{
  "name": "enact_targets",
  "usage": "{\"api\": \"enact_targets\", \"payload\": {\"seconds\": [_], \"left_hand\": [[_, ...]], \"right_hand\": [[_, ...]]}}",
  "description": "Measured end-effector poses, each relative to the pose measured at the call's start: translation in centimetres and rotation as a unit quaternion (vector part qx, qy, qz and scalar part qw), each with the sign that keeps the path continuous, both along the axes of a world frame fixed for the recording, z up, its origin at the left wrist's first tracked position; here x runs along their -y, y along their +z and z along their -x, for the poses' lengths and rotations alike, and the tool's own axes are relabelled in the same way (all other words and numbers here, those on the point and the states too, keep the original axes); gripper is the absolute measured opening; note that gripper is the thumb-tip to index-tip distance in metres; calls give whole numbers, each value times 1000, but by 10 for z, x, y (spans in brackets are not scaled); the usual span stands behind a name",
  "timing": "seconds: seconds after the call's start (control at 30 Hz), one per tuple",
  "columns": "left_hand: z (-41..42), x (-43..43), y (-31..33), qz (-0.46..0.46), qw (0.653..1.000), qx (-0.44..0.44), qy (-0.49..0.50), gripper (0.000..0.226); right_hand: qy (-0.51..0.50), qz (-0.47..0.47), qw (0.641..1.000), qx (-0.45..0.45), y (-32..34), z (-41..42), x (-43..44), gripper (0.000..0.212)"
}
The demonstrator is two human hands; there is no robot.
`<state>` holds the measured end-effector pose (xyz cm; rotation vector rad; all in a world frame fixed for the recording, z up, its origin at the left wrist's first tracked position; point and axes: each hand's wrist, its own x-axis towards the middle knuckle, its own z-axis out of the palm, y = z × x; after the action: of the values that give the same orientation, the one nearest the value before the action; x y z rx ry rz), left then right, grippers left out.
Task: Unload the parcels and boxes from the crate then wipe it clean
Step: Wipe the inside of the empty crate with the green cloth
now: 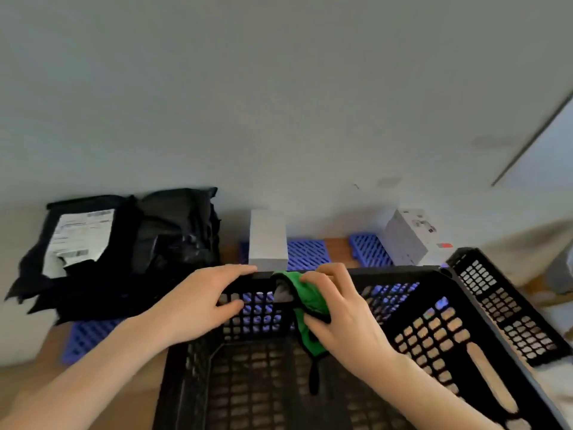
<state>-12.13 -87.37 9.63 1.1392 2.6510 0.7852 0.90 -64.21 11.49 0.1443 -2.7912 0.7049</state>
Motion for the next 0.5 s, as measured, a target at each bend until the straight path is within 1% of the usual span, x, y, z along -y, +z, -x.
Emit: {"api": "enact_targets", "payload": {"seconds": [0.1,0.17,0.23,0.4,0.5], "left_hand": [[-14,28,-2,-27,995,-24,97,58],[-24,36,-6,-69,985,-18,160,61],[-36,37,-11,-93,977,-1,190,63],[-64,23,-22,-77,973,0,219,61],[-66,20,-21,-66,965,-22,254,56]], "right_hand": [[81,17,996,-13,-9,29,22,47],[122,30,992,-29,-18,44,36,47],[147,48,987,-40,-30,52,47,46],[154,148,976,-44,-56,58,51,47],[140,196,968,-77,-68,58,51,50]]}}
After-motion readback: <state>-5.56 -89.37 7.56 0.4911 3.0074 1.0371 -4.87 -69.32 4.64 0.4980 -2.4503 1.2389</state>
